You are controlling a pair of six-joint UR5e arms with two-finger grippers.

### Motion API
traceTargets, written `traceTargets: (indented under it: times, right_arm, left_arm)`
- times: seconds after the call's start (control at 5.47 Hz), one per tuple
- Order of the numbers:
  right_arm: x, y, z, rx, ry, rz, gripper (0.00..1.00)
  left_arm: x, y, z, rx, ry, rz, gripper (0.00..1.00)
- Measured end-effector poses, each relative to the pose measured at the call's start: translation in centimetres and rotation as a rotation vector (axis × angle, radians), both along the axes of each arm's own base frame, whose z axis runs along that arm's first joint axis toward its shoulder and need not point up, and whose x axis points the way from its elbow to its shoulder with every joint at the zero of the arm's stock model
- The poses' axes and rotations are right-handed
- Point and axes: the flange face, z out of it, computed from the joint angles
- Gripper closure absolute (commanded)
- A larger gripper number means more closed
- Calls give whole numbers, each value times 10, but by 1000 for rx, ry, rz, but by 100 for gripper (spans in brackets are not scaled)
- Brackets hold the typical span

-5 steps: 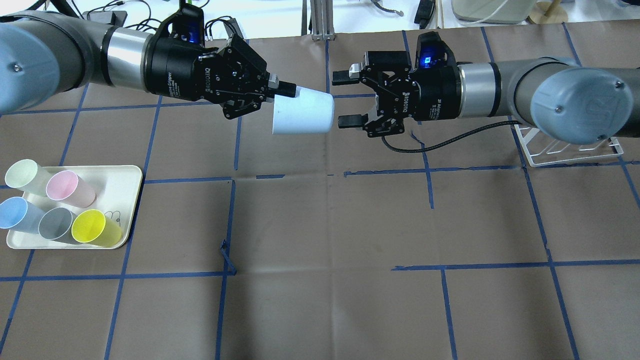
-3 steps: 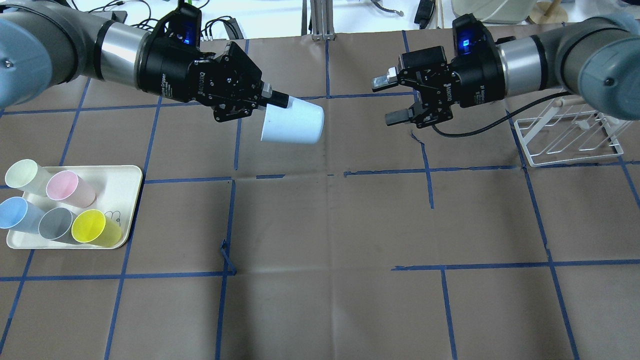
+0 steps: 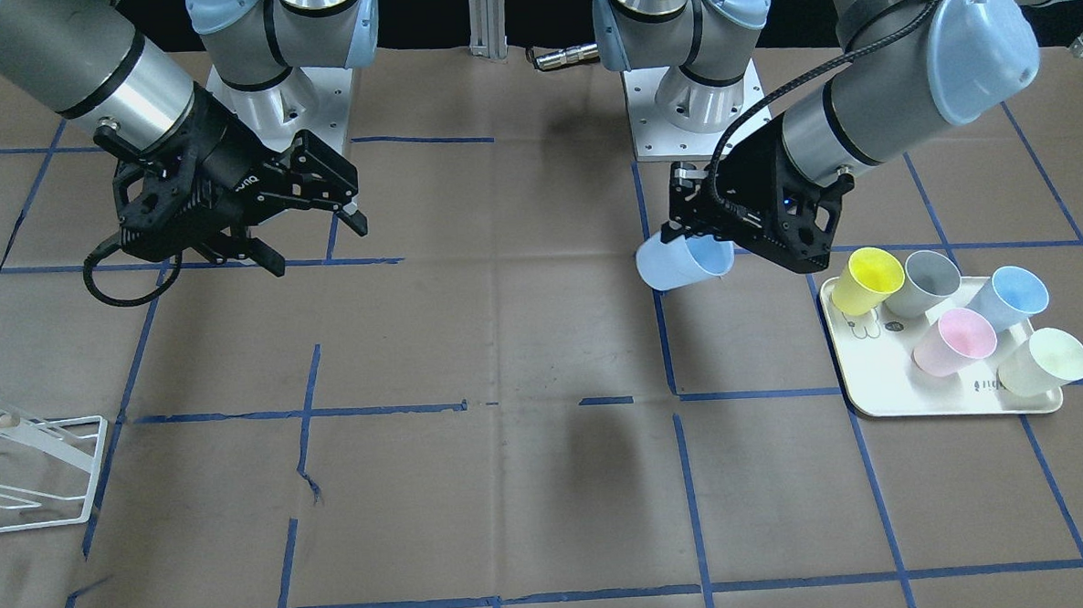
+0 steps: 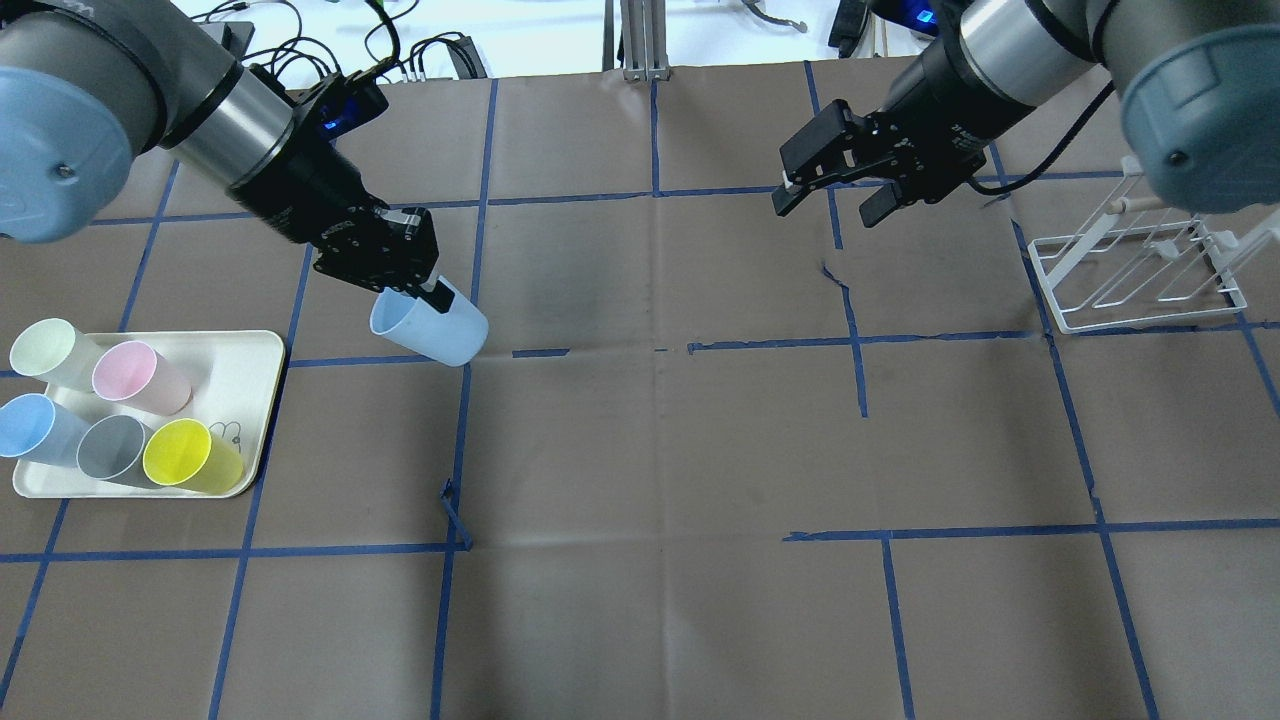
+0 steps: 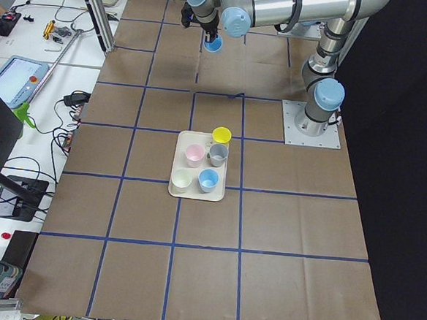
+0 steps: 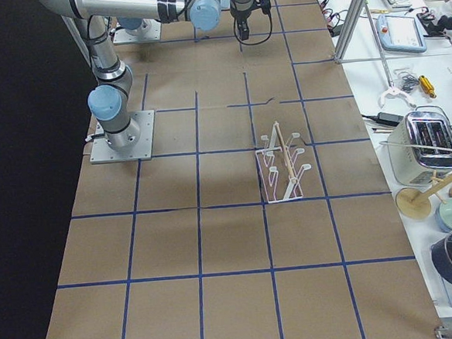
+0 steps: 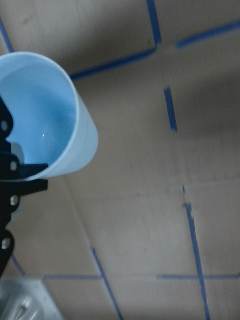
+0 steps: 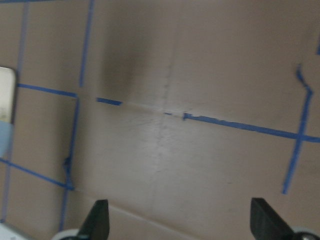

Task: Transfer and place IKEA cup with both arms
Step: 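Carry the cup with the left gripper toward the tray while the right arm retracts, then lower the cup into the empty tray slot and open the left gripper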

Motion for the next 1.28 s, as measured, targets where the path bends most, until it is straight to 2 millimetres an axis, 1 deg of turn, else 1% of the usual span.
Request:
traceTargets:
  times: [0.18, 0.37, 0.55, 0.73, 0.91, 1.1, 1.28]
  right_arm:
    - [-4, 2, 5, -45, 226, -19, 0]
    - [-11, 1, 9, -64, 334, -59, 0]
    - [-15, 0, 21, -69, 362, -129, 0]
    - [-16, -1, 34, -50, 364, -185, 0]
    - [-15, -1, 42, -13, 361, -221, 0]
    - [-14, 0, 43, 11, 353, -240, 0]
    - [-13, 0, 42, 27, 334, -244, 0]
  left_arm:
    - [28, -15, -6, -49, -196, 69, 95]
    - [71, -33, -20, -62, -324, 156, 97]
    - [126, -50, -45, -44, -388, 235, 98]
    - [166, -60, -72, -23, -430, 256, 98]
    - [194, -64, -106, 5, -472, 228, 97]
    - [210, -60, -132, 33, -481, 214, 96]
    - [216, -52, -151, 56, -478, 213, 94]
